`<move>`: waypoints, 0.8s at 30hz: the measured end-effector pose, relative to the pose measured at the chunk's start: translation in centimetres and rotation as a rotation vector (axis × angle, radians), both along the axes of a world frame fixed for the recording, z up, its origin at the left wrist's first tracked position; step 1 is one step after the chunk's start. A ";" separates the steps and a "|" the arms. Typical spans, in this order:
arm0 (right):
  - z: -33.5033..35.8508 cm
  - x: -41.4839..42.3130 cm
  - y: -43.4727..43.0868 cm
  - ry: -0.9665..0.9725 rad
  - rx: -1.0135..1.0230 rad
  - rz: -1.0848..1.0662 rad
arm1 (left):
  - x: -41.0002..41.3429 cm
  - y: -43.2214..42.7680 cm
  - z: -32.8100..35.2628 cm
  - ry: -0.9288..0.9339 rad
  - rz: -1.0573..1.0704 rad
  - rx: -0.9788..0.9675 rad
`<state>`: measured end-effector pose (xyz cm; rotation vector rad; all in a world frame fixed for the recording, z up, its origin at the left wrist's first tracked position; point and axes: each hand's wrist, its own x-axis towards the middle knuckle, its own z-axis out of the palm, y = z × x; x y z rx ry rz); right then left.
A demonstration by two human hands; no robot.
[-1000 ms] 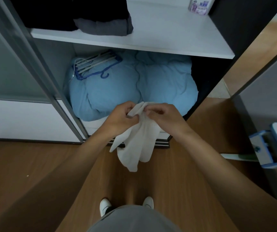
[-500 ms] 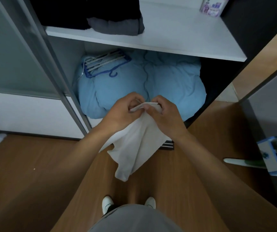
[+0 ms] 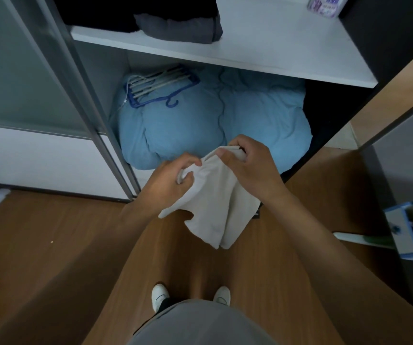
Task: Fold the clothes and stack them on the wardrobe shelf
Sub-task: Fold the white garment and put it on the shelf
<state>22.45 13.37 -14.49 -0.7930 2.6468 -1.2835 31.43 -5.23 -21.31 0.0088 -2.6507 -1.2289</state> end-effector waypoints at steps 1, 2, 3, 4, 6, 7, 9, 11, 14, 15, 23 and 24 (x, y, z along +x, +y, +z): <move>0.1 -0.1 0.1 -0.006 0.013 0.009 | -0.1 0.0 -0.1 0.037 -0.016 -0.023; 0.3 -0.2 0.2 -0.012 0.027 0.015 | -0.2 0.0 -0.1 0.076 -0.030 -0.042; 0.5 -0.3 0.3 -0.018 0.041 0.018 | -0.3 0.1 0.0 0.110 -0.042 -0.047; 0.6 -0.3 0.3 -0.019 0.054 0.017 | -0.4 0.2 0.1 0.134 -0.049 -0.032; 0.7 -0.4 0.3 -0.017 0.075 0.012 | -0.6 0.7 0.5 0.168 -0.056 0.026; 0.7 -0.3 0.2 -0.018 0.082 0.010 | -0.8 0.9 0.8 0.180 -0.068 0.055; 0.7 -0.3 0.0 -0.012 0.089 0.008 | -1.1 1.4 1.2 0.186 -0.110 0.101; 0.7 -0.3 -0.1 -0.006 0.086 0.007 | -1.2 1.6 1.3 0.169 -0.133 0.102; 0.7 -0.2 -0.1 -0.012 0.084 0.017 | -1.1 1.6 1.1 0.113 -0.103 0.115; 0.7 -0.2 -0.2 -0.014 0.084 0.020 | -1.0 1.6 1.1 0.094 -0.094 0.125; 1.1 0.3 -0.3 -0.034 0.034 0.027 | -0.5 0.4 -0.5 -0.209 -0.032 -0.020; 1.1 0.4 -0.2 -0.048 0.014 0.031 | -0.5 0.2 -1.0 -0.285 -0.012 -0.049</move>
